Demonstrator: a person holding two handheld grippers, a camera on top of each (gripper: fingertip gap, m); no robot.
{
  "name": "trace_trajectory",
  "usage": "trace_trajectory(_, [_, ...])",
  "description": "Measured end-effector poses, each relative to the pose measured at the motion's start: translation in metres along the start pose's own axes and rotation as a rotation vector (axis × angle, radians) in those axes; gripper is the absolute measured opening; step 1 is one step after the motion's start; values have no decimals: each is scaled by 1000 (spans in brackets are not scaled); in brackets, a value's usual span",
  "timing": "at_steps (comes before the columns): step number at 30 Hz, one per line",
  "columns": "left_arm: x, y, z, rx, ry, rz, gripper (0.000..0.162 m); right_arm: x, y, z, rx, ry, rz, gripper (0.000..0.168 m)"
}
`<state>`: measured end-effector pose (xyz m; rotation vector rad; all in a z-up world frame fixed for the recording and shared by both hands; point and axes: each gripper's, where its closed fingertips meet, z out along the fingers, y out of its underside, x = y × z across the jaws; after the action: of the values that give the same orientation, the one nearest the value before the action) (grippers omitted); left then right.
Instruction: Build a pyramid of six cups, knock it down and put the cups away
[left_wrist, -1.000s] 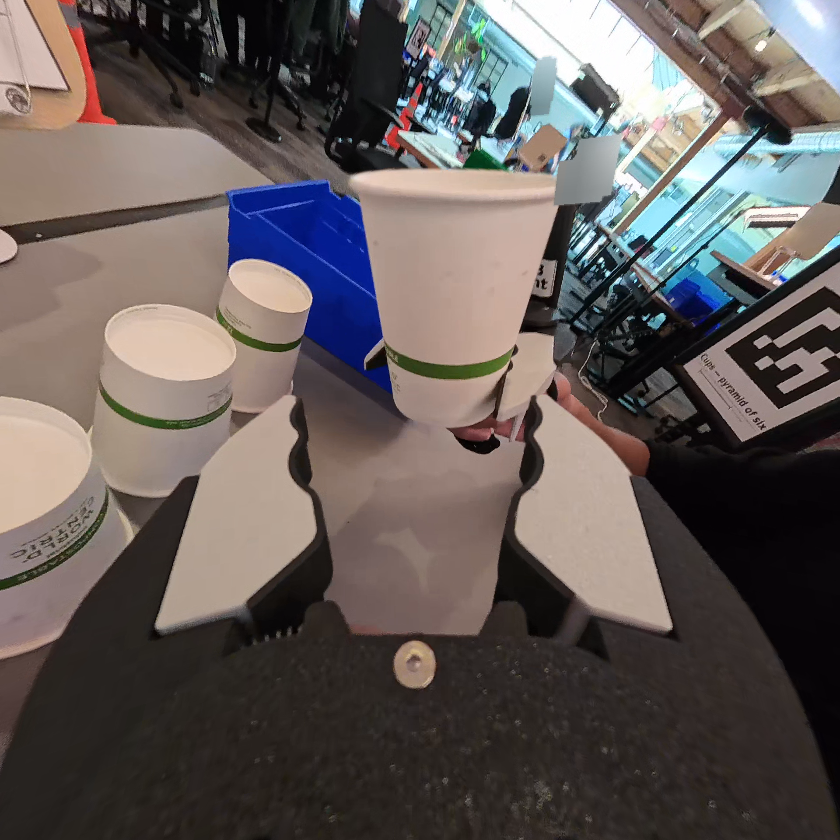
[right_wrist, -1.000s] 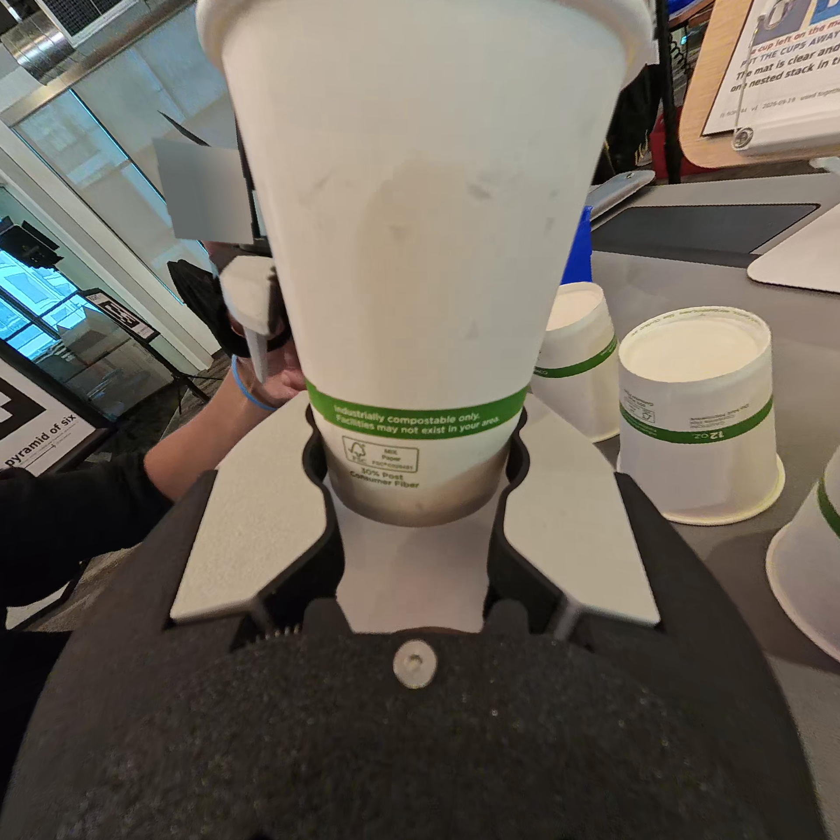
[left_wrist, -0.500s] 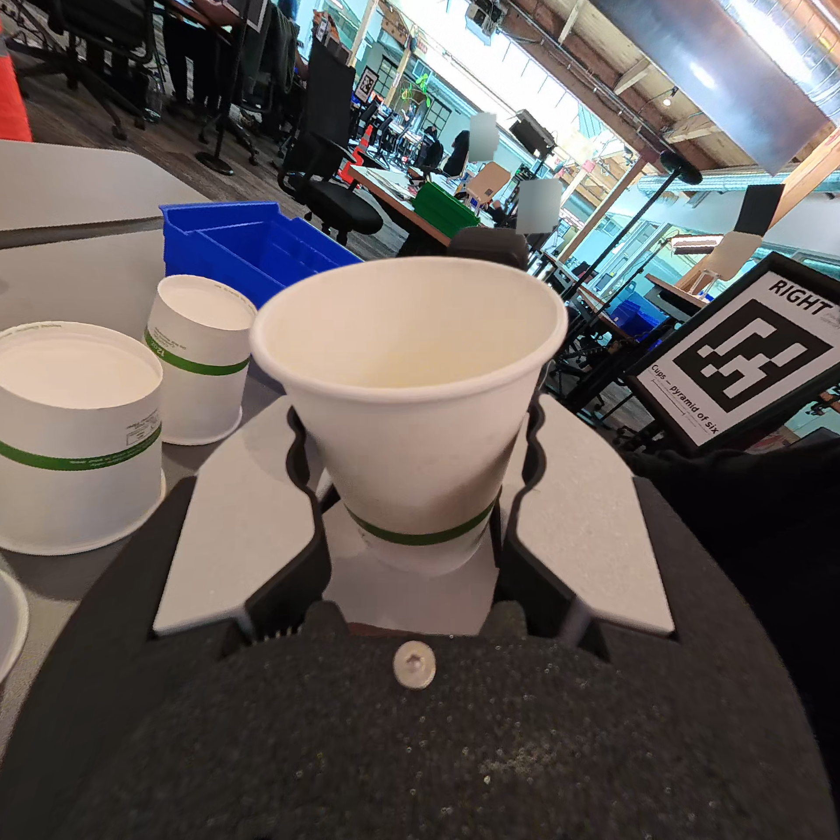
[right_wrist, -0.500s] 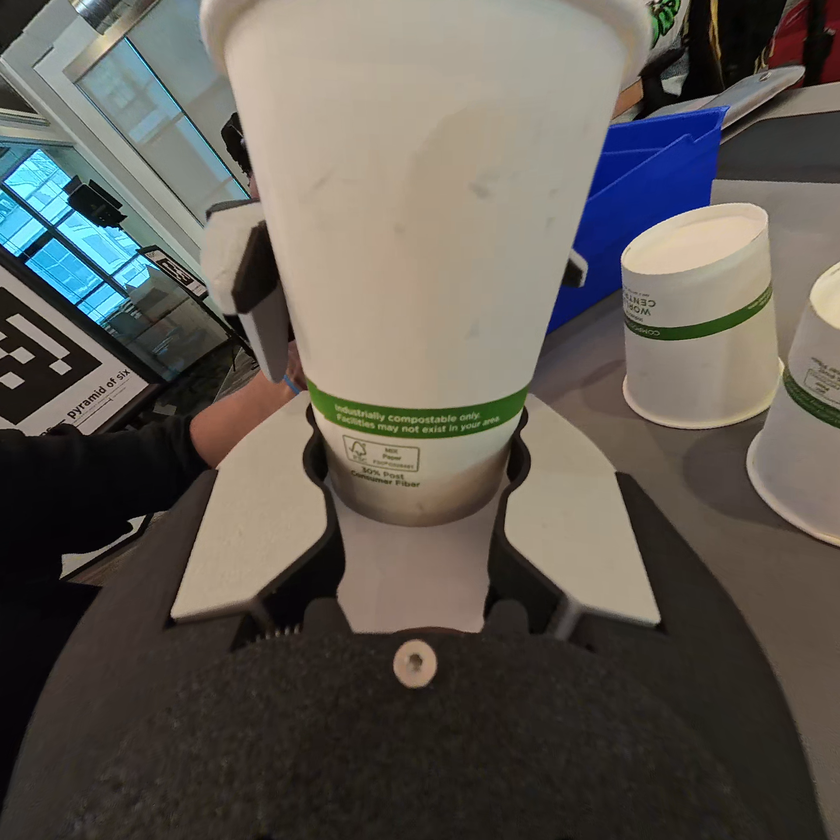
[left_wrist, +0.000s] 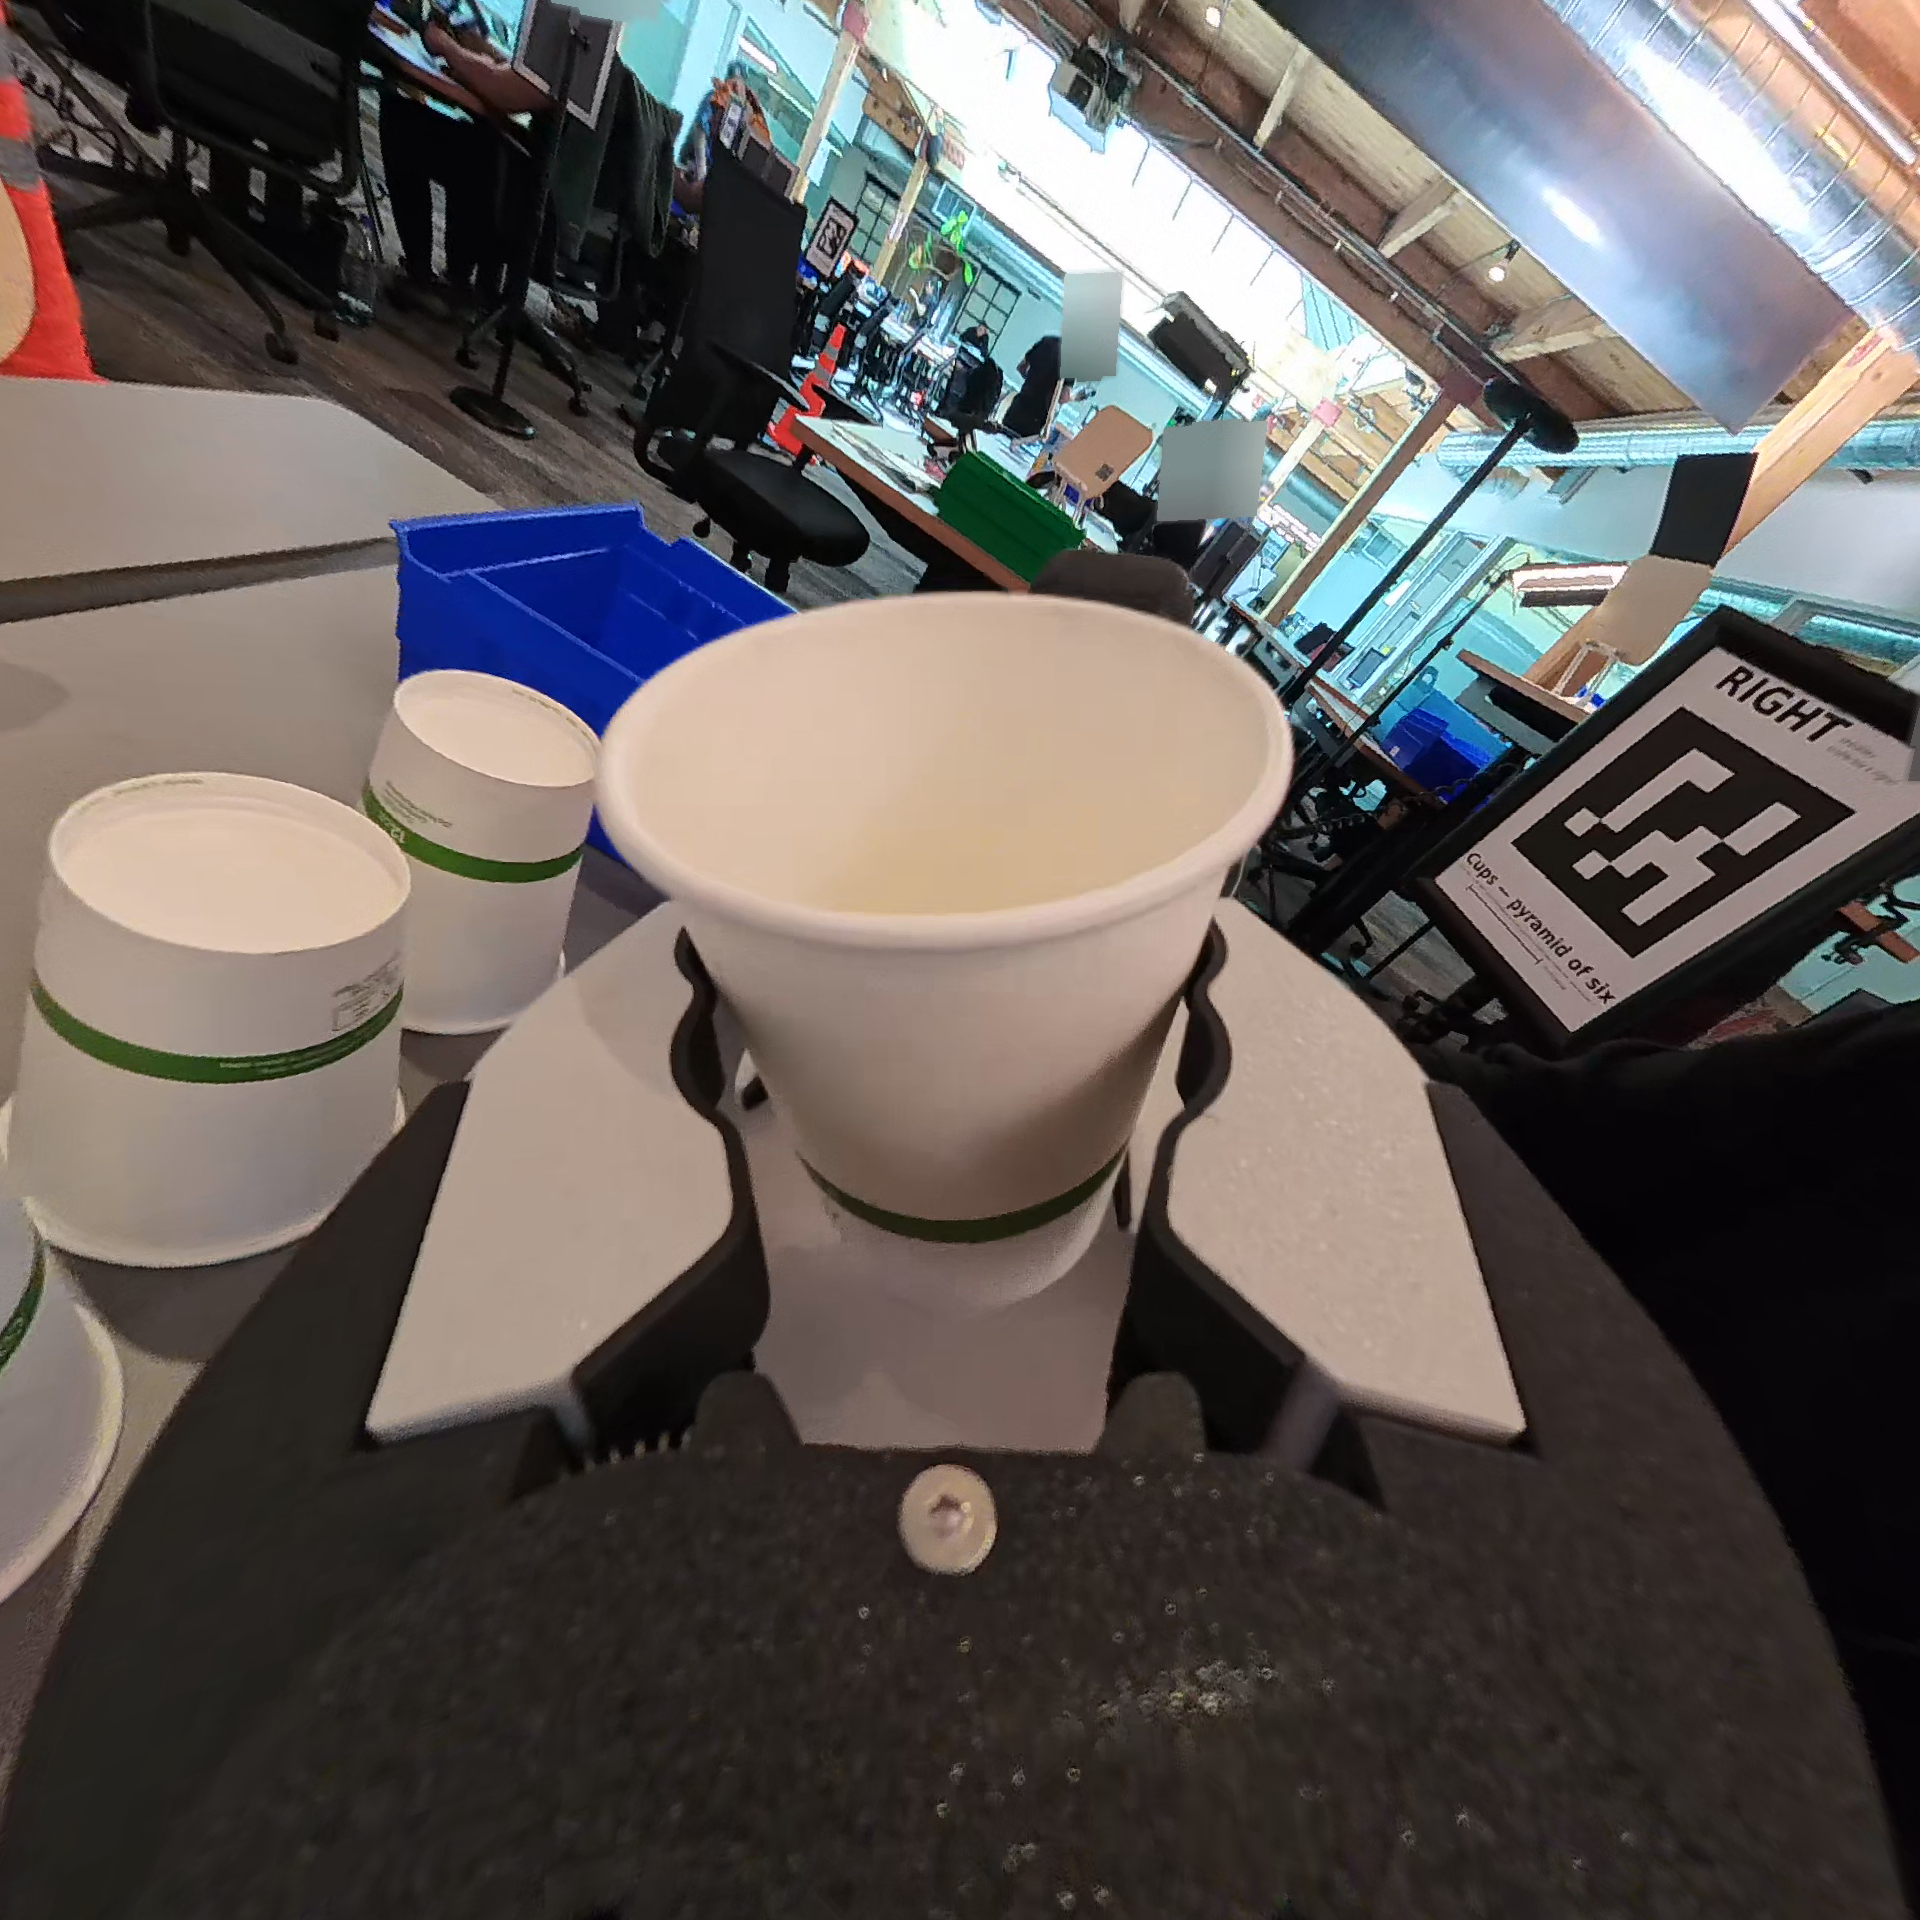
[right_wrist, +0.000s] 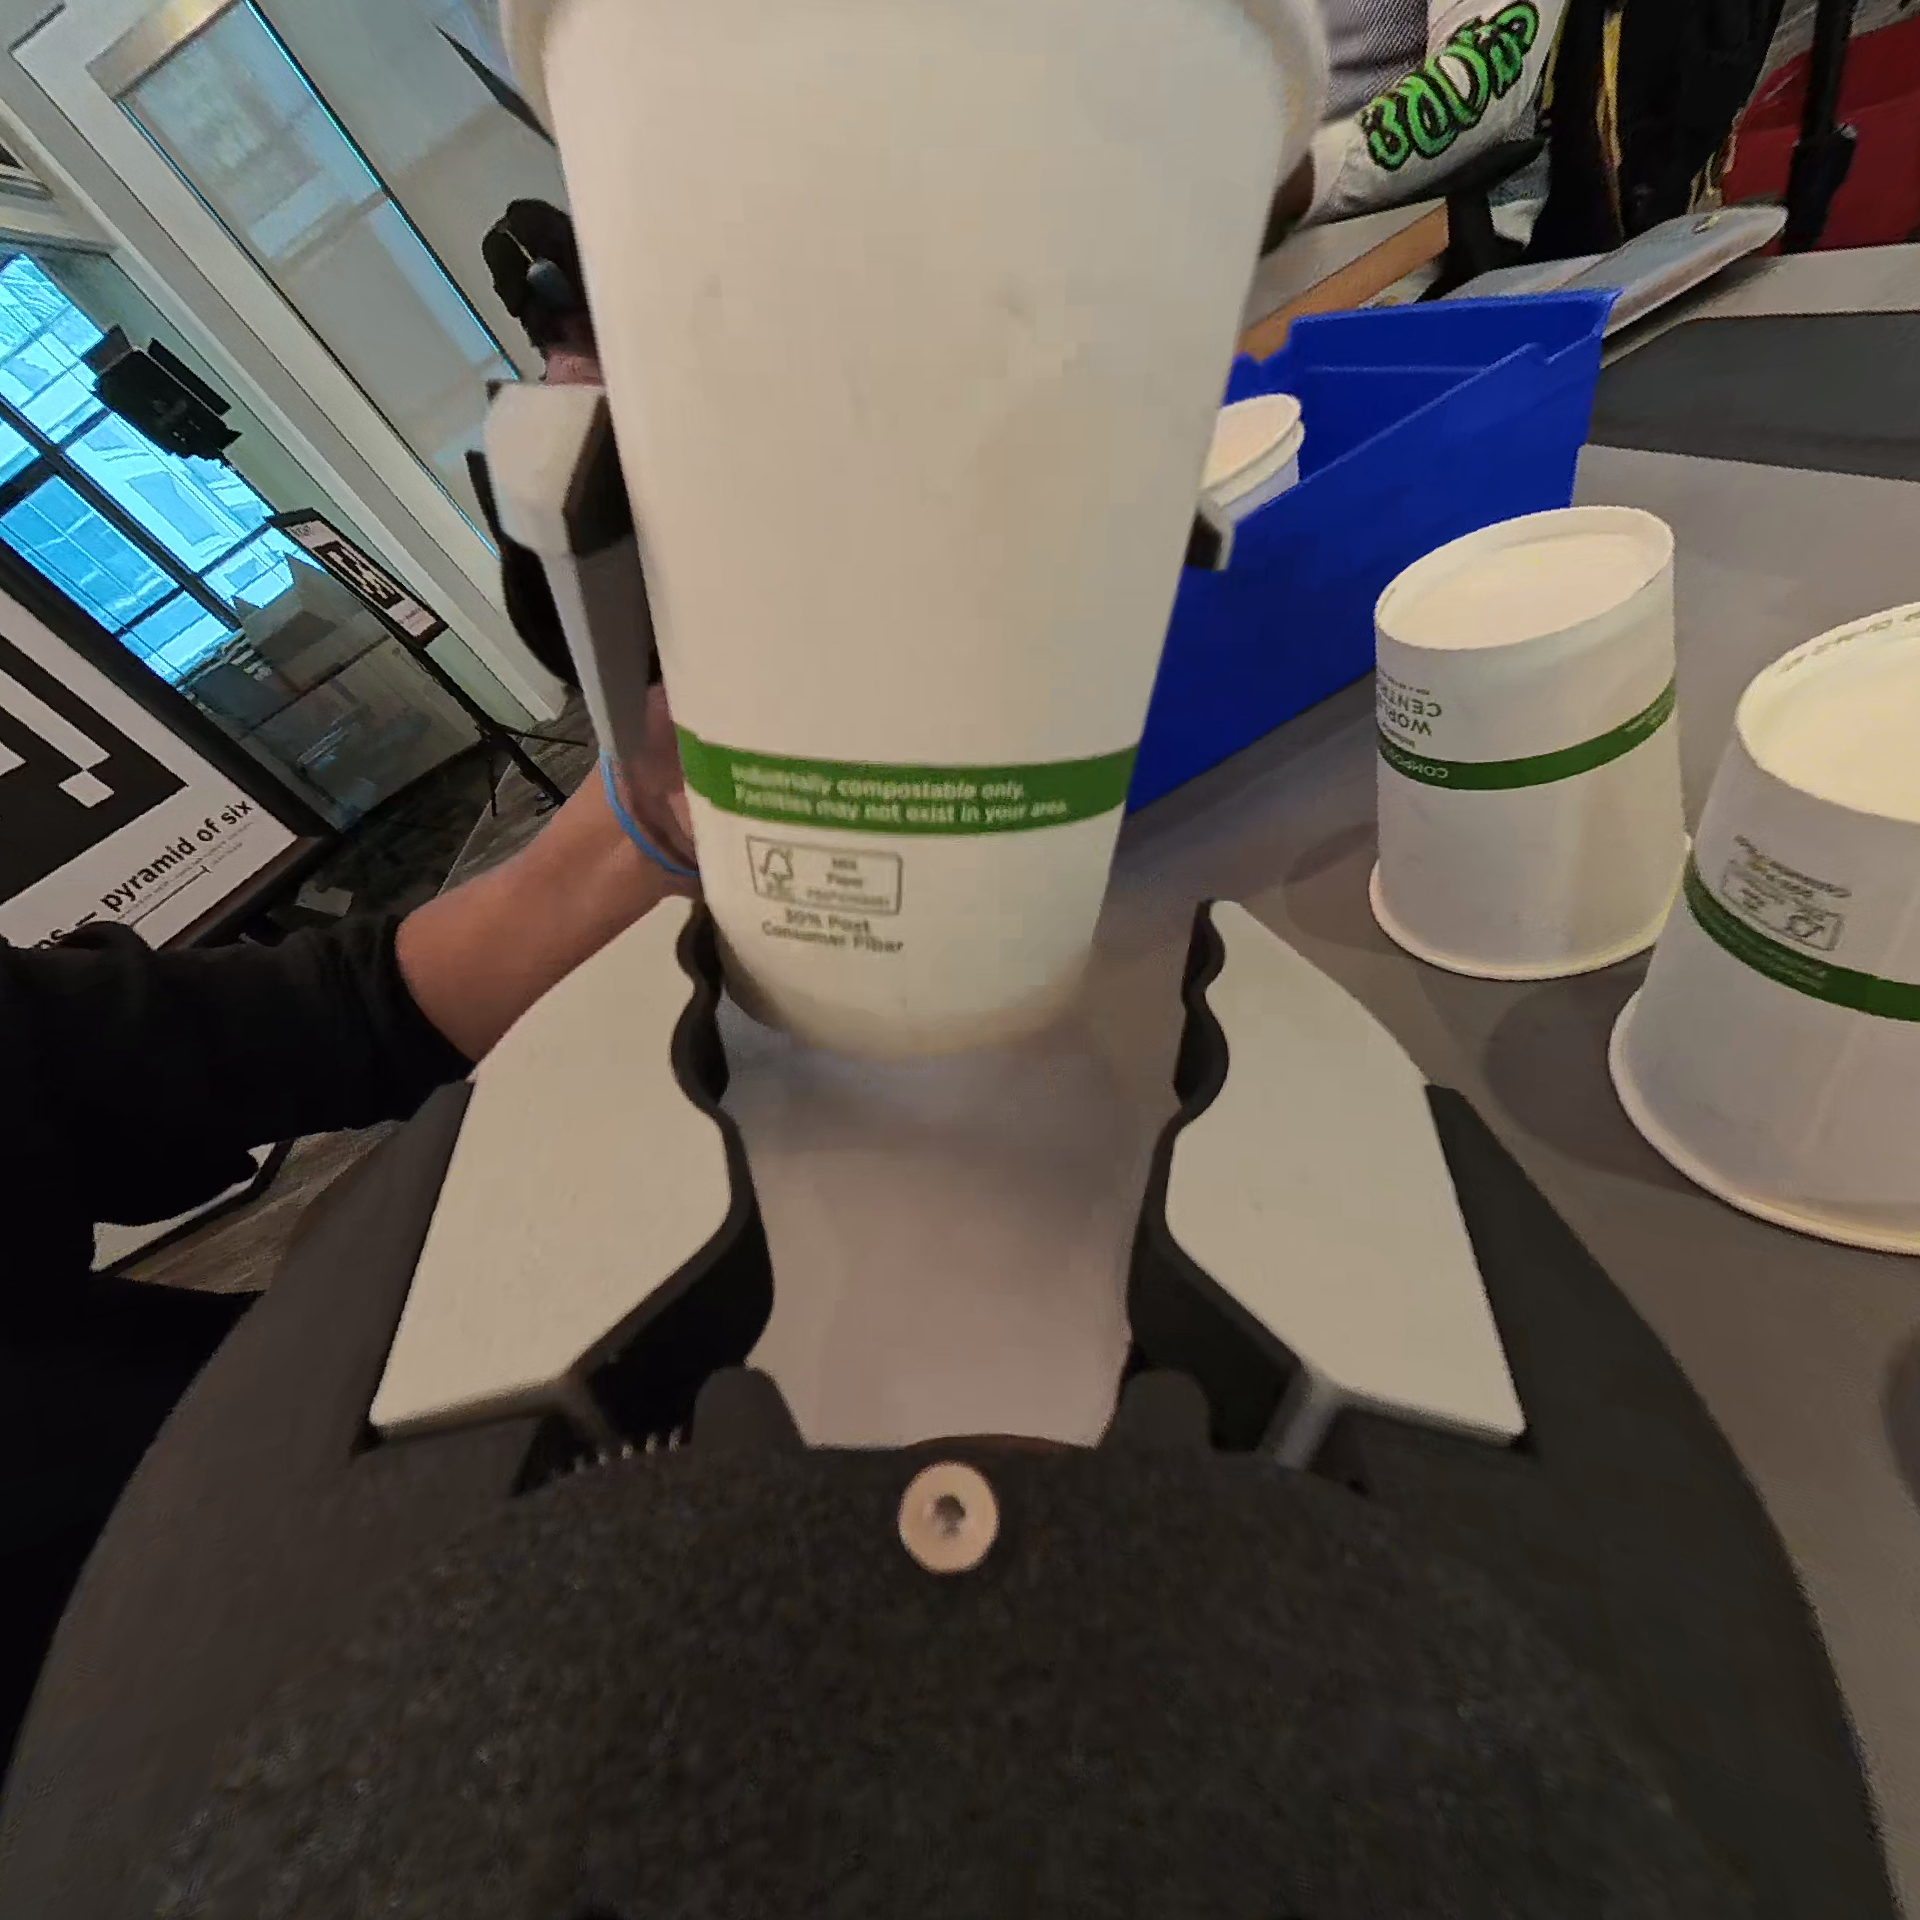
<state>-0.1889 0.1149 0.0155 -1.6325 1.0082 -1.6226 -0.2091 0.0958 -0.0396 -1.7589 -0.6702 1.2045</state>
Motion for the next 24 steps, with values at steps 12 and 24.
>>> trace_trajectory(12, [-22,-13,-8,107,-58,-130,86,8,-11,-8,69,299,-490,94])
trace_trajectory(24, [-17,-28,-8,331,-43,-243,86,14,-13,-1,227,538,-342,110])
